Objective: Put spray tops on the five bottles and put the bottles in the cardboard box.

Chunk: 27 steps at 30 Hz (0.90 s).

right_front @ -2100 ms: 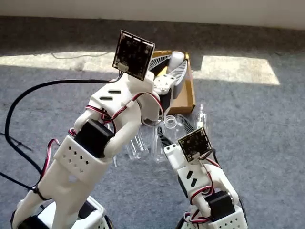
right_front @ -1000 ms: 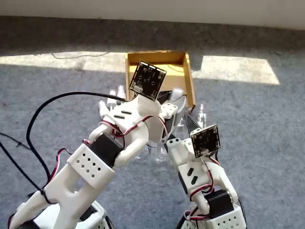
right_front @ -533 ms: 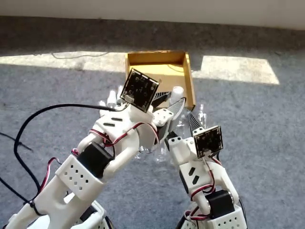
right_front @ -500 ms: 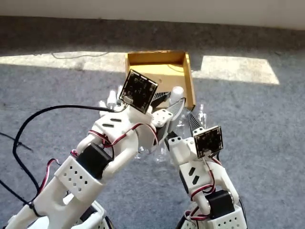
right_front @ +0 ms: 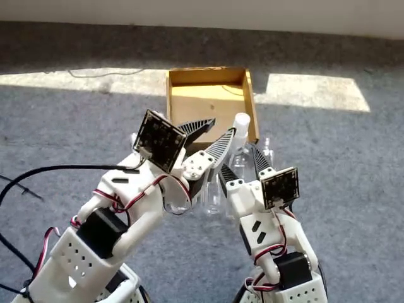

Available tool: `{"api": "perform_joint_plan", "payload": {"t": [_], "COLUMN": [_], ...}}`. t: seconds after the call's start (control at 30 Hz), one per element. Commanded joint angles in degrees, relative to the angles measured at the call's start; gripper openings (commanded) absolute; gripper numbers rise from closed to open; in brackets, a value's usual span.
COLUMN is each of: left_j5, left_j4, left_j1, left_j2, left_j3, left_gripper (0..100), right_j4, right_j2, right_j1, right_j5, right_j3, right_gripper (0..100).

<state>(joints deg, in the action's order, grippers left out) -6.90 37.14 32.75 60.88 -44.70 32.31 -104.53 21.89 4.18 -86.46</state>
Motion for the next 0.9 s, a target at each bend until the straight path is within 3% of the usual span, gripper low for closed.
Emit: {"api": "perform_joint_plan", "payload": {"t": [0.0,0.27,0.43,0.87], "left_j5": [0.7,0.8,5.5,5.7], "left_j4": [-0.4,-0.6,-0.4,-0.5], "left_j1": [0.5,0.6,0.6,-6.1], "left_j2": [2.9,-8.8,-18.7,-24.0], "left_j3": [4.4,16.1,23.0,24.0], "left_gripper": [13,13,13,13], "right_j4": [-1.4,-1.2,-1.2,-1.2], "right_j2": [-0.7,-0.7,-0.7,-0.7], "right_j1": [-0.7,-0.5,-0.5,-0.7], "right_j5": [-0.6,-0.5,-0.4,-0.5], "right_j3": [0.8,0.8,0.8,0.8], "right_gripper": [0.4,0.4,0.4,0.4]}}
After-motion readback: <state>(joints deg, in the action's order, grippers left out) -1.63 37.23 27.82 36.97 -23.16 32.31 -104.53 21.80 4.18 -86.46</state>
